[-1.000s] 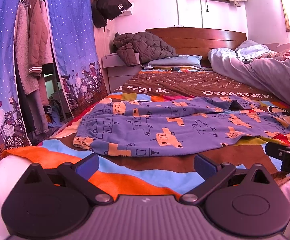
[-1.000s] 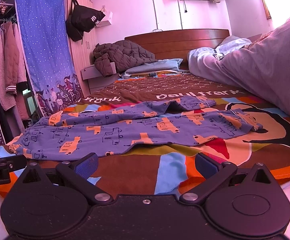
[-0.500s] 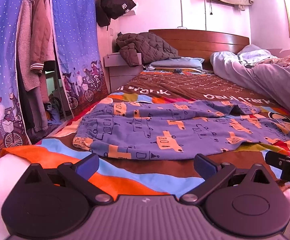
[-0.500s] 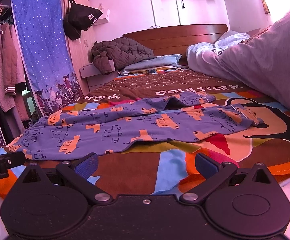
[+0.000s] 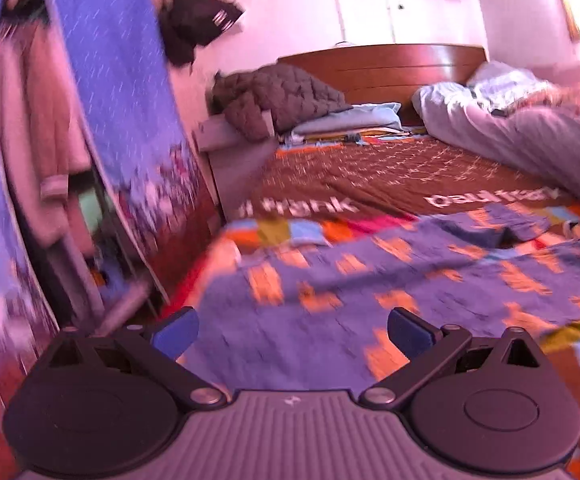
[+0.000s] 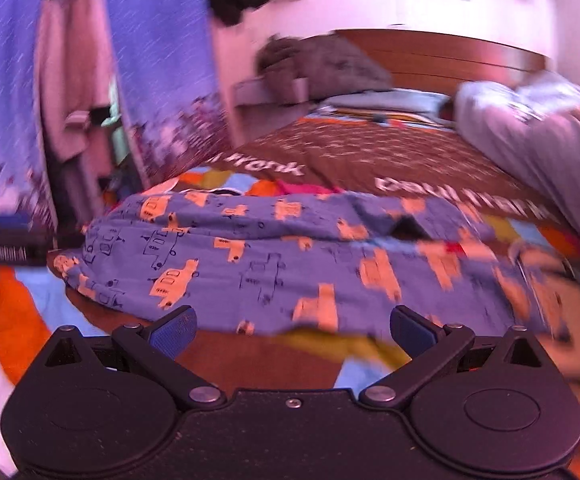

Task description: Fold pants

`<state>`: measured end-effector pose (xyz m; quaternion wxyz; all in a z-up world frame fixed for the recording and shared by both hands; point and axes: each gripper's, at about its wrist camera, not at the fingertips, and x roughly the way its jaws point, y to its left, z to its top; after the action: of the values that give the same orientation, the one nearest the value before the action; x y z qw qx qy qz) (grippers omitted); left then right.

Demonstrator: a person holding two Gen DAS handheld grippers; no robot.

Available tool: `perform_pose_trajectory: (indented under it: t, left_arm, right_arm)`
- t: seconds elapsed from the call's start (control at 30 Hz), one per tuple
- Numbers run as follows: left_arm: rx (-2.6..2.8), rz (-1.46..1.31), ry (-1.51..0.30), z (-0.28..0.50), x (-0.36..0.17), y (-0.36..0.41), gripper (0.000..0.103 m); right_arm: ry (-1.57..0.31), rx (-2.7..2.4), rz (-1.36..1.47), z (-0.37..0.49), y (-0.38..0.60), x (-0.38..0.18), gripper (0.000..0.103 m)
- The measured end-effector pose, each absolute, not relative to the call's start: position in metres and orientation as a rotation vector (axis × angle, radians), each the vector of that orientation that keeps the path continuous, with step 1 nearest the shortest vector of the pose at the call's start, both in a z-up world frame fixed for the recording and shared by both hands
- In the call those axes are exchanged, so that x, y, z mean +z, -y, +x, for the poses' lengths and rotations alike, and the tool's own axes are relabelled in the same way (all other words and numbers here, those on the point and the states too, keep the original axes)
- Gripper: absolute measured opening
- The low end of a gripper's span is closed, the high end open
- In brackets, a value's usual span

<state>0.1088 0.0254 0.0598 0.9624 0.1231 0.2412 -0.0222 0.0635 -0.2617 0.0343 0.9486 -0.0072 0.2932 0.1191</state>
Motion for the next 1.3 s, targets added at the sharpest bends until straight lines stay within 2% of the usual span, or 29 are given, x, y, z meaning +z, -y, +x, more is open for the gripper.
perform_pose_trajectory:
  t: [0.17,0.3,0.37,0.4,0.47,0.5,0.53,0.57,0.63,0.7,0.77,0.87,0.93,1.0,1.03,1.07,1.1,1.3]
  left_arm:
    - [-0.104,0.404,-0.448,0.195,0.061,-0.043,0.103]
    - [-0.159,0.422,-0.522,0.276,0.046,-0.053,0.103]
    - [-0.176,0.453,-0.547,0.315,0.034,-0.056,0.101]
    - [-0.201,0.464,-0.564,0.336,0.027,-0.057,0.097]
    - [-0.259,0.455,-0.627,0.368,0.015,-0.059,0.092]
    - [-0.288,0.443,-0.66,0.383,0.01,-0.061,0.092]
    - [-0.308,0.431,-0.692,0.395,0.006,-0.066,0.091]
    - [-0.319,0.427,-0.724,0.406,0.001,-0.069,0.089]
    - [-0.34,0.443,-0.793,0.422,-0.009,-0.07,0.08]
    - [-0.388,0.452,-0.845,0.43,-0.019,-0.071,0.08]
    - [-0.426,0.471,-0.898,0.434,-0.027,-0.069,0.075]
    - [-0.441,0.486,-0.955,0.435,-0.035,-0.068,0.061]
    - [-0.467,0.476,-0.966,0.434,-0.033,-0.067,0.028]
    - [-0.45,0.49,-0.972,0.432,-0.031,-0.063,0.014]
    - [-0.438,0.475,-0.968,0.431,-0.031,-0.061,0.005]
    - [-0.427,0.452,-0.963,0.429,-0.03,-0.059,0.002]
    - [-0.415,0.443,-0.951,0.424,-0.028,-0.056,0.001]
    - [-0.298,0.461,-0.842,0.411,-0.006,-0.046,0.0]
  right_arm:
    - [-0.698,0.415,-0.149,0.166,0.267,0.049,0.102]
    - [-0.745,0.447,-0.285,0.258,0.263,0.044,0.098]
    - [-0.775,0.447,-0.296,0.307,0.26,0.041,0.093]
    - [-0.783,0.455,-0.294,0.327,0.258,0.037,0.087]
    - [-0.793,0.476,-0.322,0.369,0.249,0.027,0.066]
    - [-0.792,0.485,-0.35,0.388,0.246,0.019,0.06]
    - [-0.783,0.495,-0.392,0.404,0.241,0.012,0.047]
    - [-0.768,0.505,-0.435,0.417,0.236,0.003,0.042]
    - [-0.766,0.54,-0.462,0.446,0.233,-0.012,0.041]
    - [-0.786,0.6,-0.444,0.468,0.233,-0.023,0.041]
    - [-0.793,0.649,-0.439,0.483,0.233,-0.029,0.042]
    - [-0.848,0.708,-0.437,0.502,0.234,-0.038,0.046]
    - [-0.923,0.737,-0.425,0.51,0.231,-0.045,0.047]
    - [-0.949,0.738,-0.419,0.514,0.23,-0.049,0.047]
    - [-0.953,0.73,-0.404,0.513,0.231,-0.05,0.038]
    - [-0.945,0.717,-0.385,0.511,0.232,-0.049,0.026]
    - [-0.933,0.705,-0.364,0.507,0.232,-0.049,0.0]
    - [-0.848,0.632,-0.379,0.484,0.229,-0.042,0.0]
